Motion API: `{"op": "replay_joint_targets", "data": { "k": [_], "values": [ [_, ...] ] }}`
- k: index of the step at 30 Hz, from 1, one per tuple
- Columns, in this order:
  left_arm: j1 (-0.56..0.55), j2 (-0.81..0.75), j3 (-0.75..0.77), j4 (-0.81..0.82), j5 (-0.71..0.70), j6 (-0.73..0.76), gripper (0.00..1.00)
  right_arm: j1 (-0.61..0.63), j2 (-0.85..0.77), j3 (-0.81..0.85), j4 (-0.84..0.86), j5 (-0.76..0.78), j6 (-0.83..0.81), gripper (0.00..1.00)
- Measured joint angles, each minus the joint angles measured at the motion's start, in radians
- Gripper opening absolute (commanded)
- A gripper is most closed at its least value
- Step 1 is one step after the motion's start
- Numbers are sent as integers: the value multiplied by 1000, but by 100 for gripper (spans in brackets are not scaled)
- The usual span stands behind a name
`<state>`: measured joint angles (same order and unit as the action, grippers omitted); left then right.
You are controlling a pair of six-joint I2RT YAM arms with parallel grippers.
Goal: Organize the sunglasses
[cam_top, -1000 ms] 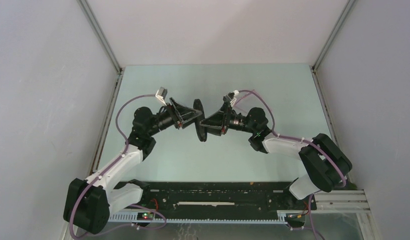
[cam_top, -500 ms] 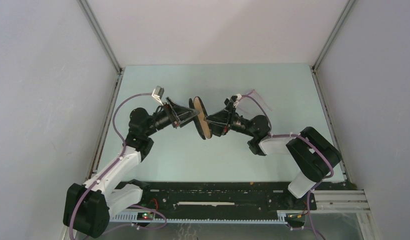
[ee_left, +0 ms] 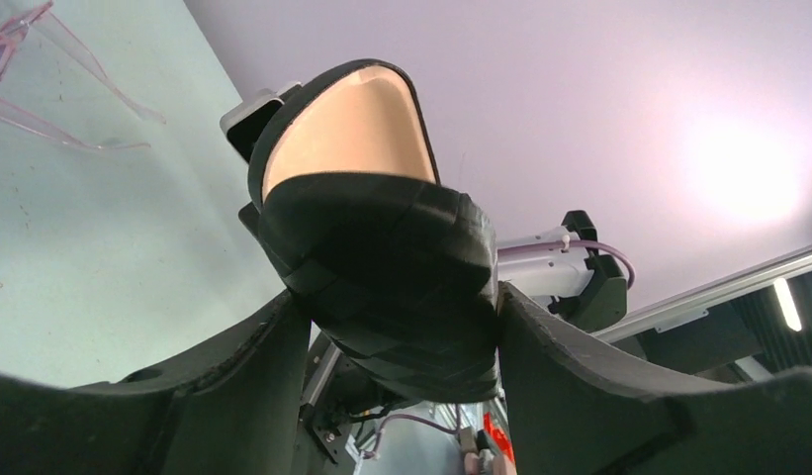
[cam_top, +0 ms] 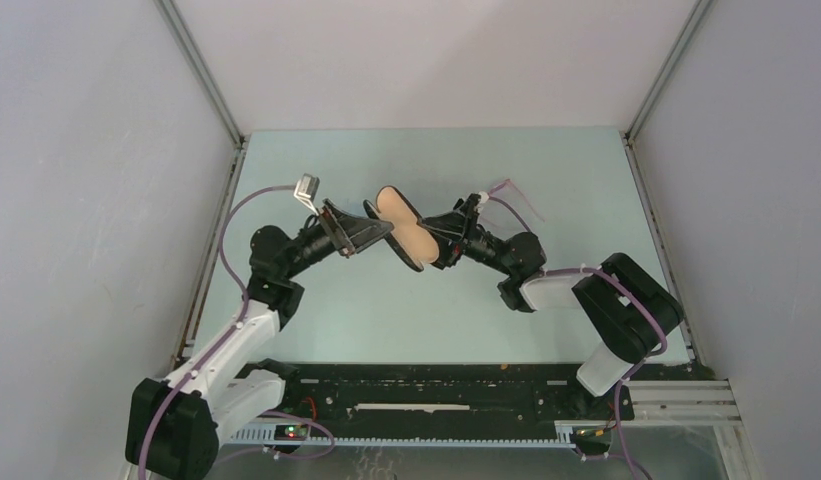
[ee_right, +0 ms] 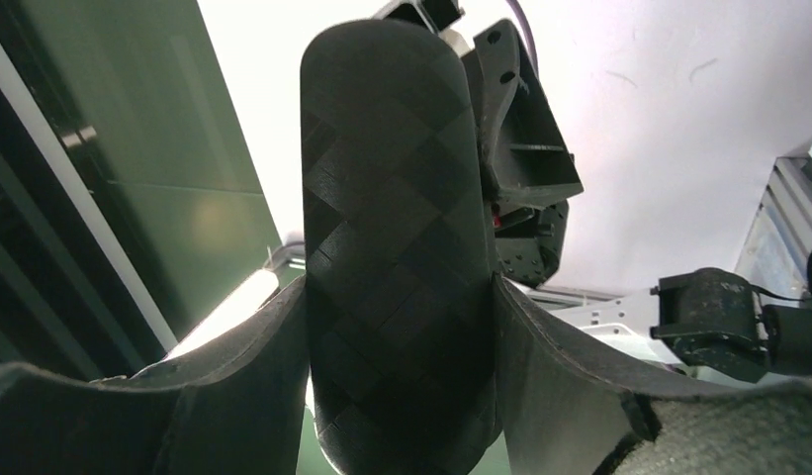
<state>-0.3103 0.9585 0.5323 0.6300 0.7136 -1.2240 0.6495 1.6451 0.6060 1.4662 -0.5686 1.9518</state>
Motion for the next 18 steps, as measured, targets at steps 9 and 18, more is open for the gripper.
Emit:
{"op": "replay_joint_targets", "data": {
  "k": [9, 18],
  "values": [
    [2, -36, -43, 90, 35, 98, 0, 0, 0, -5, -3, 70, 81, 0],
    [2, -37, -55, 109, 42, 108, 0, -1, 0, -5, -4, 74, 81, 43]
  ]
}}
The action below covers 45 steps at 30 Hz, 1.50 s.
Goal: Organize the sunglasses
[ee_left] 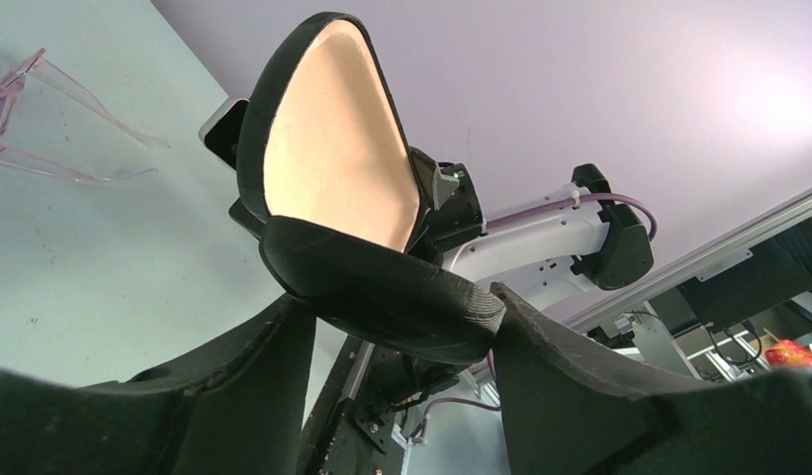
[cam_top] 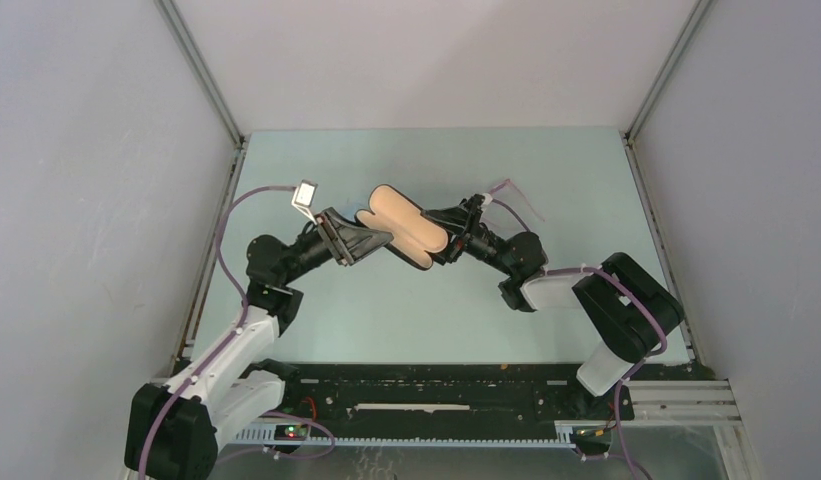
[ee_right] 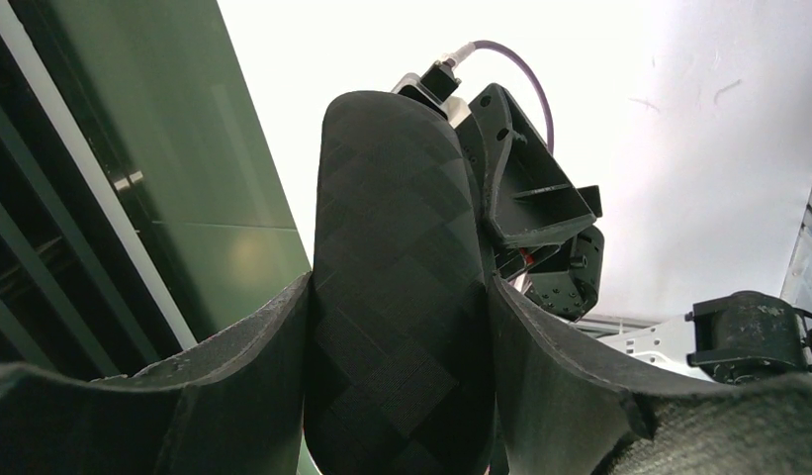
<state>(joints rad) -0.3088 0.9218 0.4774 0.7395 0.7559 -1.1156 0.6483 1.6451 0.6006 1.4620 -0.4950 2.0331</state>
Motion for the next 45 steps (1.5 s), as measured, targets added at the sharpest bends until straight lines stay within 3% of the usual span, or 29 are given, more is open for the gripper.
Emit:
{"op": "replay_joint_targets", "data": {
  "k": [4, 5, 7, 13, 19, 25, 30, 35, 39, 45],
  "values": [
    [0, 0, 0, -26, 0, 8, 0, -7, -1, 0, -13, -13, -6, 55],
    [0, -1, 0, -39, 0, 13, 0, -11, -3, 0, -23, -19, -14, 63],
    [0, -3, 0, -84, 2, 24, 0, -22, -25, -6, -76, -32, -48, 77],
    [0, -13, 2, -245, -31, 86, 0, -42, -185, -24, -293, -78, -219, 99],
    [-1, -19, 4, -330, -33, 113, 0, -86, -382, -24, -587, -119, -446, 100],
    [0, -6, 17, -396, -44, 123, 0, -104, -541, 46, -1054, -84, -747, 100],
    [0, 1, 55, -462, -67, 134, 0, -87, -626, 164, -1418, 50, -987, 100],
    [-17, 52, 121, -556, -135, 174, 0, -55, -662, 235, -1665, 229, -1141, 99],
    [-70, 156, 154, -593, -181, 202, 0, -58, -678, 261, -1824, 379, -1221, 99],
    [-141, 396, 218, -608, -203, 236, 0, -157, -755, 267, -1999, 520, -1292, 99]
  ]
}}
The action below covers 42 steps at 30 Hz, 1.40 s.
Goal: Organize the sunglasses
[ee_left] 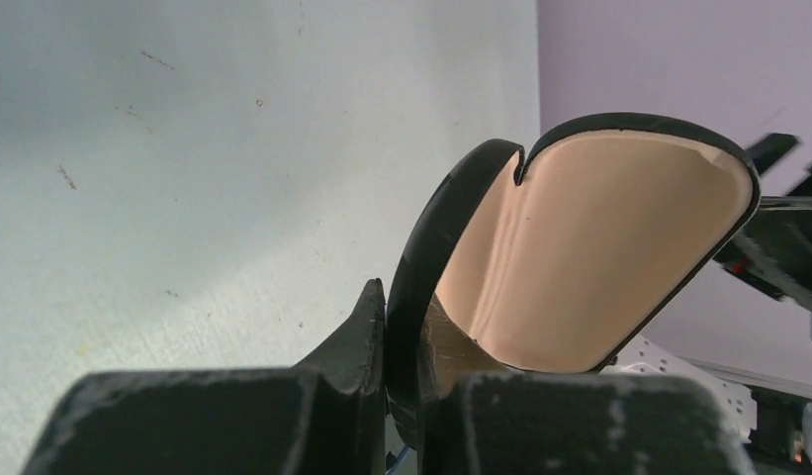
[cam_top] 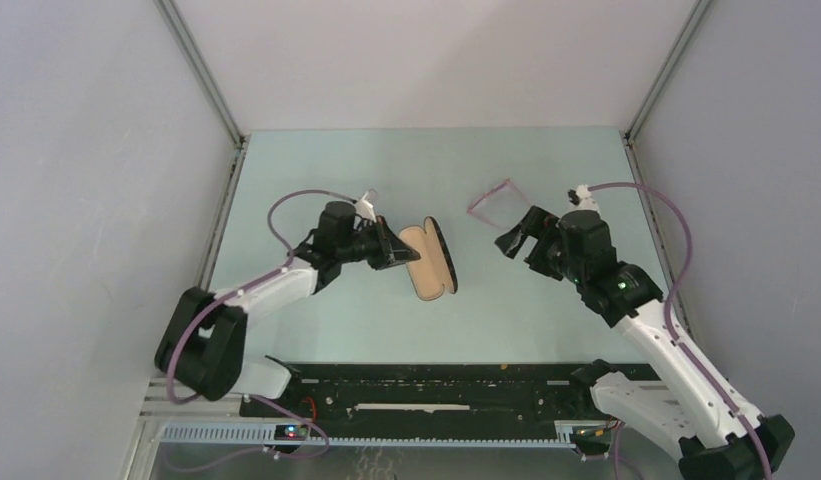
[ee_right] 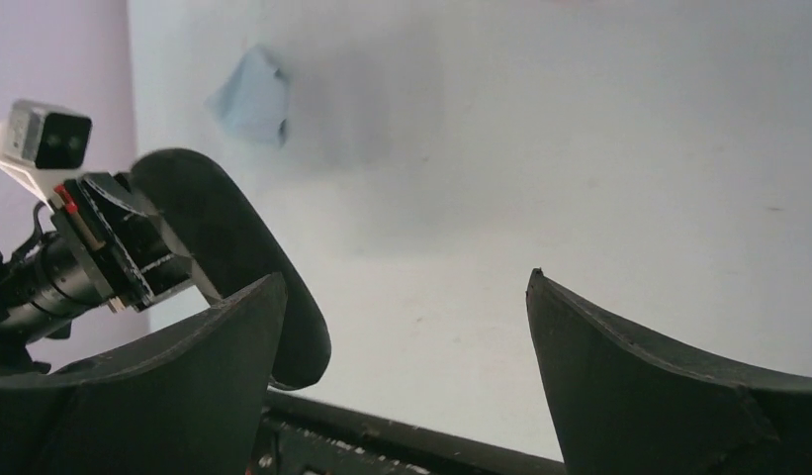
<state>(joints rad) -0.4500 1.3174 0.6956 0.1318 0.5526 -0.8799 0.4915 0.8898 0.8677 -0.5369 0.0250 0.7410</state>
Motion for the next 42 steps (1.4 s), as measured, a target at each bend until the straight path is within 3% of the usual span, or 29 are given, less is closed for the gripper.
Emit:
{"op": "replay_joint_targets", "data": {
  "k": [10, 19, 22, 28, 32, 42],
  "values": [
    [-131, 356, 193, 39, 0, 9, 0, -60, -68, 13, -117, 82, -58, 99],
    [-189, 548, 287, 50, -4, 16, 0, -60, -58, 13, -144, 78, -66, 98],
    [-196, 587, 305, 38, -16, 16, 10, -53, -47, 12, -147, 78, -66, 98],
    [-202, 630, 348, -18, -34, 31, 52, 11, 10, 12, -148, 82, -66, 98],
    [-204, 630, 357, -35, -32, 41, 68, 60, 80, 12, -148, 89, -66, 99],
    [-207, 524, 369, -167, -79, 111, 83, 74, 230, 11, -103, 69, -114, 100]
  ]
}}
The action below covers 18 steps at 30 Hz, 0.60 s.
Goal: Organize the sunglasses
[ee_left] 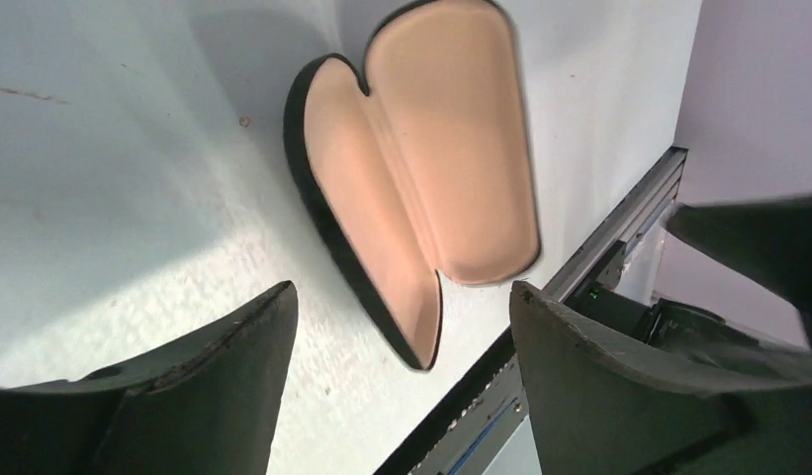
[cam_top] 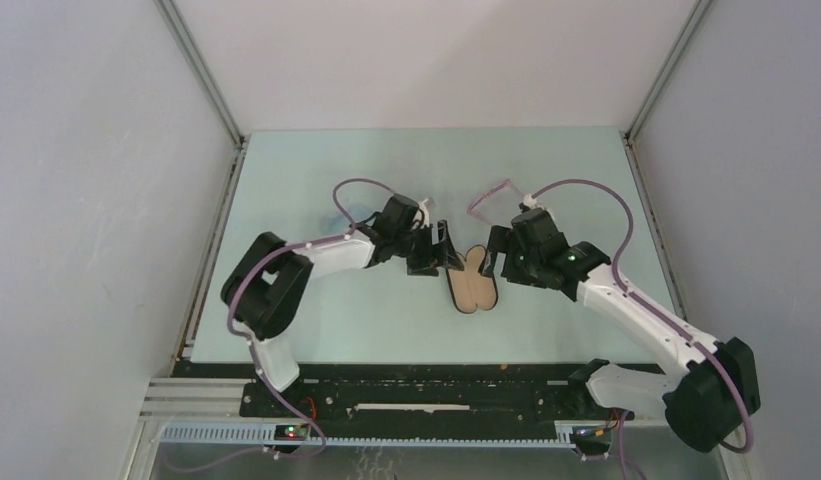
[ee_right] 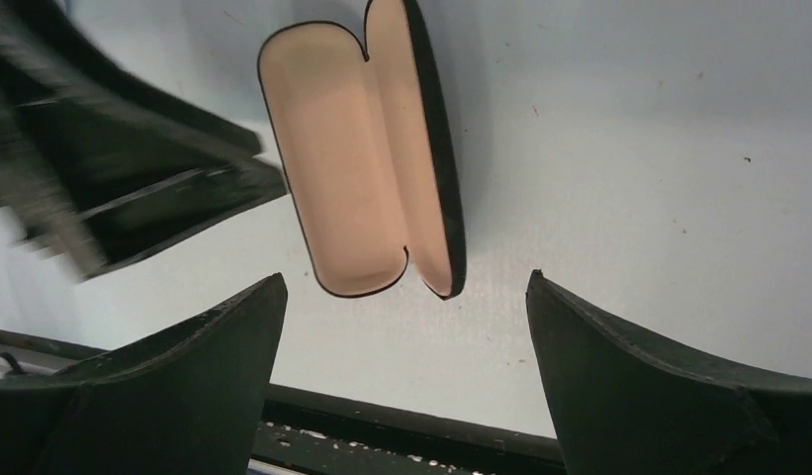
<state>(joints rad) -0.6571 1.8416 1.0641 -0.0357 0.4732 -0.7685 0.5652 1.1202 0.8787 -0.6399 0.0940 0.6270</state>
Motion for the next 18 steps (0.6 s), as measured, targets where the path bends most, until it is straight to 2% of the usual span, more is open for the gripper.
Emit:
{"op": "replay_joint_targets", "data": {
  "k": [6, 11, 15, 18],
  "values": [
    [0, -221, 0, -125, -74, 70, 83, -45, 130, -1, 54, -51, -48, 96],
    [21, -430, -6, -175, -117, 88, 83, -92, 220, -13, 138, -94, -69, 88],
    [82, -605, -67, -186, -145, 87, 83, -122, 309, -14, 196, -126, -82, 73],
    [151, -711, -125, -214, -159, 87, 83, -126, 362, -16, 220, -134, -95, 55]
  ]
}}
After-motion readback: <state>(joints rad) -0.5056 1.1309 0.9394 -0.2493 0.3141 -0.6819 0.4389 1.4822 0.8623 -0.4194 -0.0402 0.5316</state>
